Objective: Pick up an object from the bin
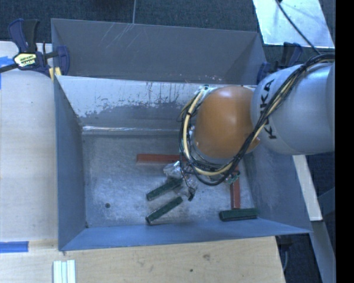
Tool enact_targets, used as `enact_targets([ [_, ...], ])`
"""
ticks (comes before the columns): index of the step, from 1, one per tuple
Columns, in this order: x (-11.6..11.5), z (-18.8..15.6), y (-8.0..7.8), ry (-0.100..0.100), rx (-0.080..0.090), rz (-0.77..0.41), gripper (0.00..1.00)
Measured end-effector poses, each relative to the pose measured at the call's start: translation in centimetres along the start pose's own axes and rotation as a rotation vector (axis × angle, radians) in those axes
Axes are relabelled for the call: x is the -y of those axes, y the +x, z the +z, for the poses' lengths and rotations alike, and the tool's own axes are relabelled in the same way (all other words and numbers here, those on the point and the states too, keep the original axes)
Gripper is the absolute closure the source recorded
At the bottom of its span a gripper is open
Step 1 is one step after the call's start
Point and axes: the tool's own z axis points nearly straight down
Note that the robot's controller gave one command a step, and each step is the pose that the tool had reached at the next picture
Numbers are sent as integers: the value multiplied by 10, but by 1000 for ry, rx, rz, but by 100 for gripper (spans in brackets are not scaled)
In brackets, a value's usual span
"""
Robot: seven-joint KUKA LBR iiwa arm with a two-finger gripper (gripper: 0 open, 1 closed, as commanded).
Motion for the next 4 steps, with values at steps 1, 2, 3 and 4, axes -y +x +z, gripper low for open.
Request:
enact_targets([
  [1,-6,-131,-8,5,5,-12,100],
  [2,49,-122,-18,1,-2,-439,100],
  [3,13,-61,-22,-7,-7,-383,100],
  [4,12,-30,-28,-4,-5,-395,100],
])
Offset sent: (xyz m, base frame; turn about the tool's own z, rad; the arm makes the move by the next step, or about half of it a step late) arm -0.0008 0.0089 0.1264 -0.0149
